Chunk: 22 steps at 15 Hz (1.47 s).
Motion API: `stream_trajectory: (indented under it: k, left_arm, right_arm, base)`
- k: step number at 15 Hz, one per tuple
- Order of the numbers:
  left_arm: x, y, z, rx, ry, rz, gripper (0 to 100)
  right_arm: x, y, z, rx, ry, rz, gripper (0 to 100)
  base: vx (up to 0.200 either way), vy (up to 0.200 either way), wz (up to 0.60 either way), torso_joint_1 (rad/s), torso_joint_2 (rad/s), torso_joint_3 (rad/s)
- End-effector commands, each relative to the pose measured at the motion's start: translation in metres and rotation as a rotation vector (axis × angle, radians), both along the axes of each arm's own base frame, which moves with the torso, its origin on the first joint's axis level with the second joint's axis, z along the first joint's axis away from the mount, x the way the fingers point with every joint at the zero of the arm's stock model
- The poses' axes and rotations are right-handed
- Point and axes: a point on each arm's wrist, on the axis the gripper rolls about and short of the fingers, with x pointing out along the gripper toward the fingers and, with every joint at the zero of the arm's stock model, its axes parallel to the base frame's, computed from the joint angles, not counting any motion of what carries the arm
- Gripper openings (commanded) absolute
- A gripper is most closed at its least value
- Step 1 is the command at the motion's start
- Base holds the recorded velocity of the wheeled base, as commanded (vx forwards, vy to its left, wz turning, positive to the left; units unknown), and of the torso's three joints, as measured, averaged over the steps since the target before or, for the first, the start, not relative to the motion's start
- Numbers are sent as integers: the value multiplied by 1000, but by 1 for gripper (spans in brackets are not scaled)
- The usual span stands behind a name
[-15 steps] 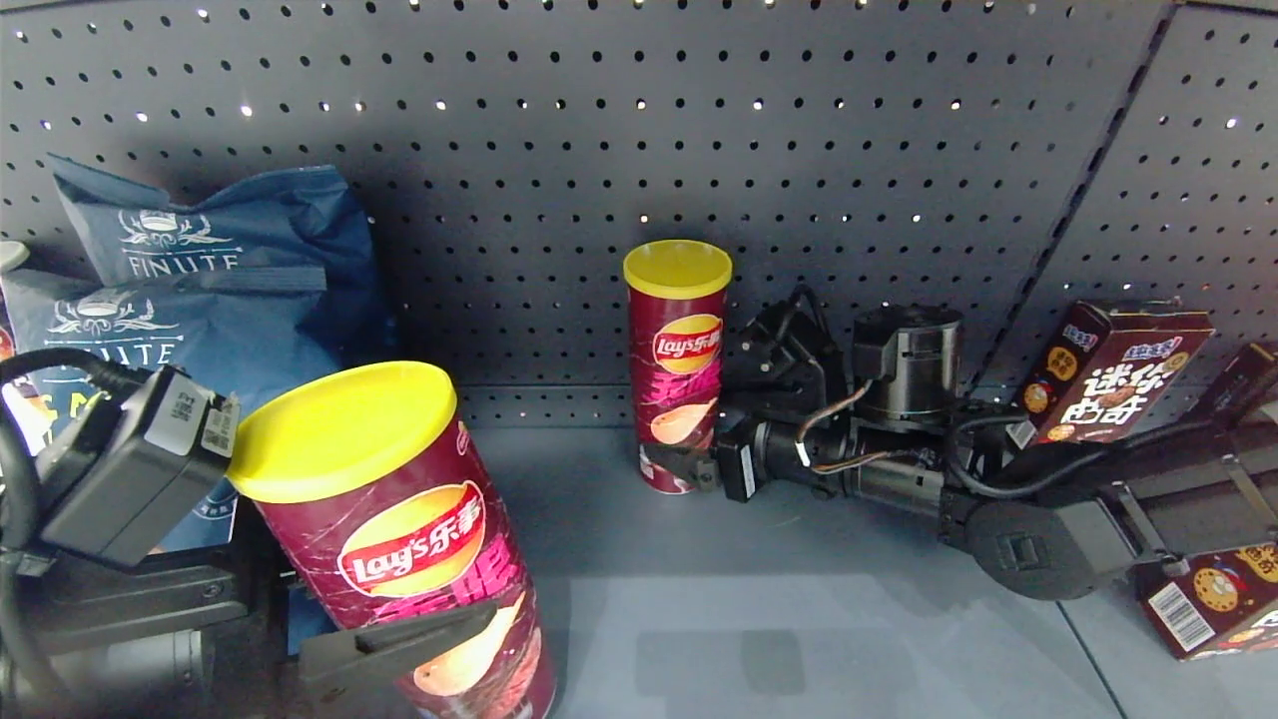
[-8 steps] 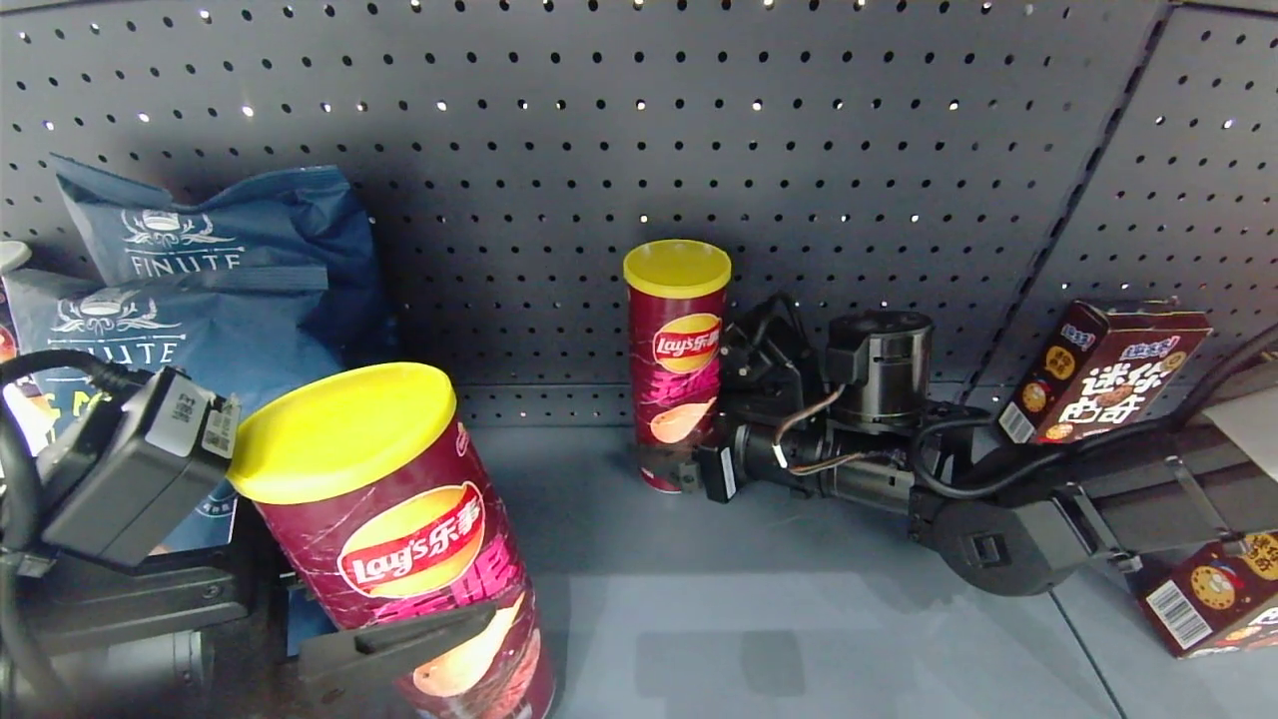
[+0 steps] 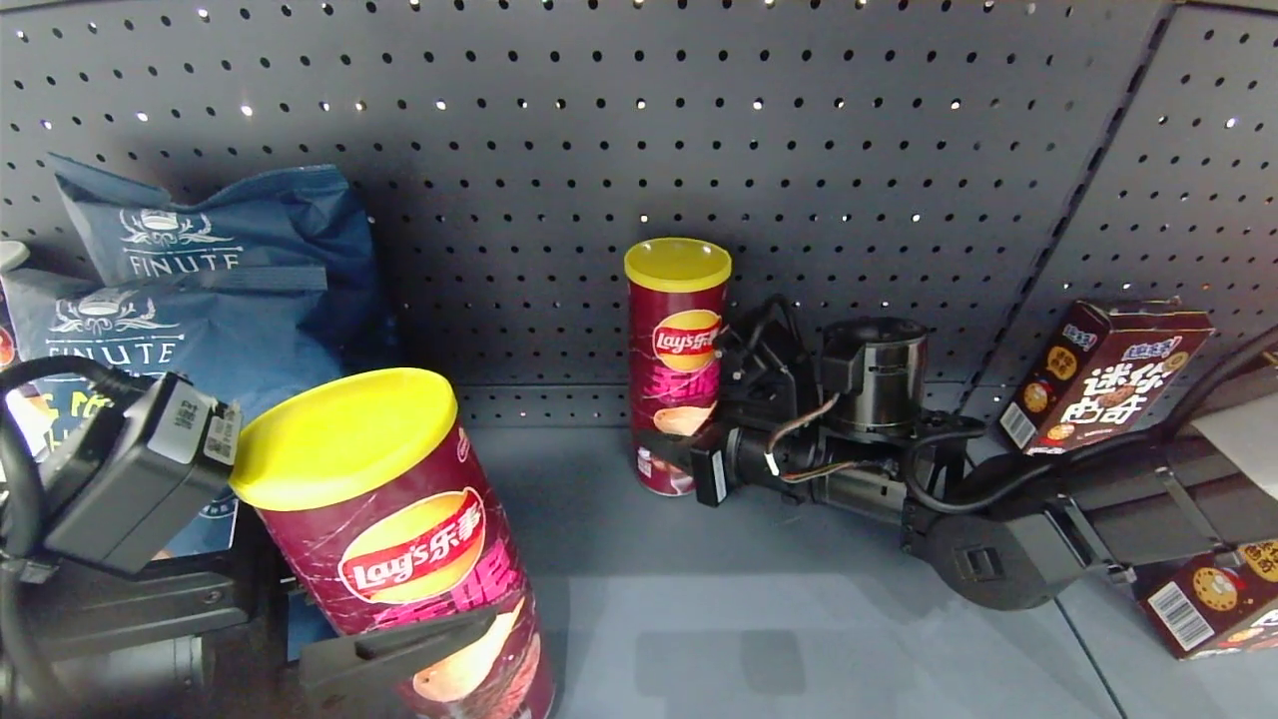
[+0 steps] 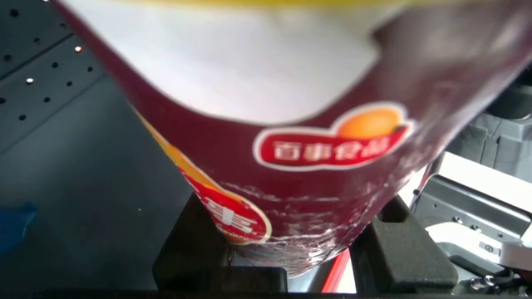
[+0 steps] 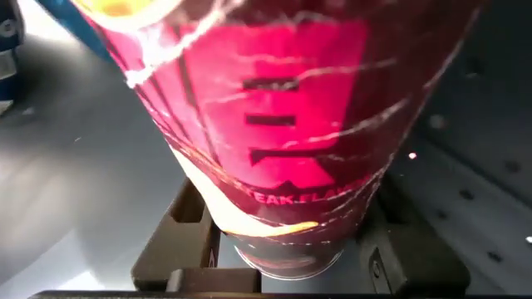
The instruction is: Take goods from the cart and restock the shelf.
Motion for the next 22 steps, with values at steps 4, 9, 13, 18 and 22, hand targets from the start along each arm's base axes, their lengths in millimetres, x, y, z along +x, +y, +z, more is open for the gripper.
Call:
stream_trajectory:
  k: [4, 9, 13, 18, 22]
  left_arm:
    - [-3, 2, -1, -2, 0, 4, 0]
    - [-5, 3, -2, -3, -1, 4, 0]
    - [-5, 3, -3, -1, 2, 4, 0]
    - [-5, 3, -4, 2, 7, 4, 0]
    - [-5, 3, -5, 2, 10, 4, 0]
  right_arm:
    - [-38, -12, 20, 14, -24, 9, 0]
    - [-94, -31, 19, -2, -7, 61, 0]
    - [-120, -30, 13, -11, -6, 78, 0]
    - [-142, -22, -2, 1, 44, 91, 0]
    - [-148, -32, -14, -23, 66, 89, 0]
  base:
    - [0, 0, 0, 0, 0, 0]
    - [0, 0, 0, 0, 0, 0]
    - [0, 0, 0, 0, 0, 0]
    - [0, 0, 0, 0, 0, 0]
    - [0, 0, 0, 0, 0, 0]
